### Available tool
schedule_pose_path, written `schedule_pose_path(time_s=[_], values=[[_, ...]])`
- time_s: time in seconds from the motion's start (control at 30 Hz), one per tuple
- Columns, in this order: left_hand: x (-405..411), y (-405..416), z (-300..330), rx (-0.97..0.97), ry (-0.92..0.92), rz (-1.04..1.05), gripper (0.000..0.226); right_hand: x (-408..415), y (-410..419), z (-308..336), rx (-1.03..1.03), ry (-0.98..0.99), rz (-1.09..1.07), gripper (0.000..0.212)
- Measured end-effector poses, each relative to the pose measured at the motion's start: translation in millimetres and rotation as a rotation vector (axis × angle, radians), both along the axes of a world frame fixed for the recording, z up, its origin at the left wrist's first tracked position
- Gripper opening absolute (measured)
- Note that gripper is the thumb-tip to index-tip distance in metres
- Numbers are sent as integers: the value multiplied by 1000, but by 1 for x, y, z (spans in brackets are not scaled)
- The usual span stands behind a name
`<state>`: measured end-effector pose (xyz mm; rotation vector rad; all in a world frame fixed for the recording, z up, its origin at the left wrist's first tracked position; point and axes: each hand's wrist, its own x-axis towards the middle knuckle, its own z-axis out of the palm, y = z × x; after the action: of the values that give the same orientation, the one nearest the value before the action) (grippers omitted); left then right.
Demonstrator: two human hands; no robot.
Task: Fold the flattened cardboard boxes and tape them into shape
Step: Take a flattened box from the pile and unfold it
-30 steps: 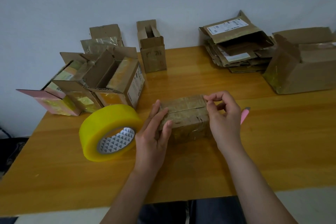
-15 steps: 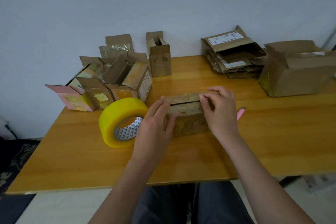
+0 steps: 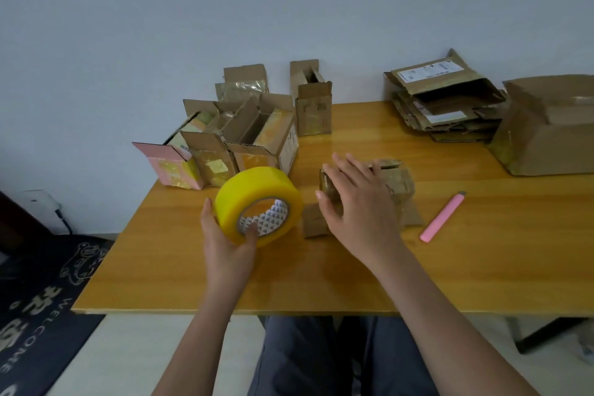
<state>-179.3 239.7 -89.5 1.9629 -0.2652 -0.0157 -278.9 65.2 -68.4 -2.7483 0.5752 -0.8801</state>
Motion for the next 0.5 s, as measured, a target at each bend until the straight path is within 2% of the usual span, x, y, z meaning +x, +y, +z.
schedule_pose_path(time_s=[0.07,0.17,0.23,0.4,0.5], values=[[2,1,-7,-92,95,23,78,-1,0,-4,35,17,-6,53],[-2,-4,-12,-259,245,89,48,-4,0,-9,35,-12,-2,45],[-7,-9,-10,-283,210,110,35,-4,-1,-7,44,-39,2,44],[-6,-15,0,-304,79,120,28,-5,-4,-4,73,-34,14,40],[2,-10,5,-348,82,159,17,-5,-5,-4,80,-28,12,40]])
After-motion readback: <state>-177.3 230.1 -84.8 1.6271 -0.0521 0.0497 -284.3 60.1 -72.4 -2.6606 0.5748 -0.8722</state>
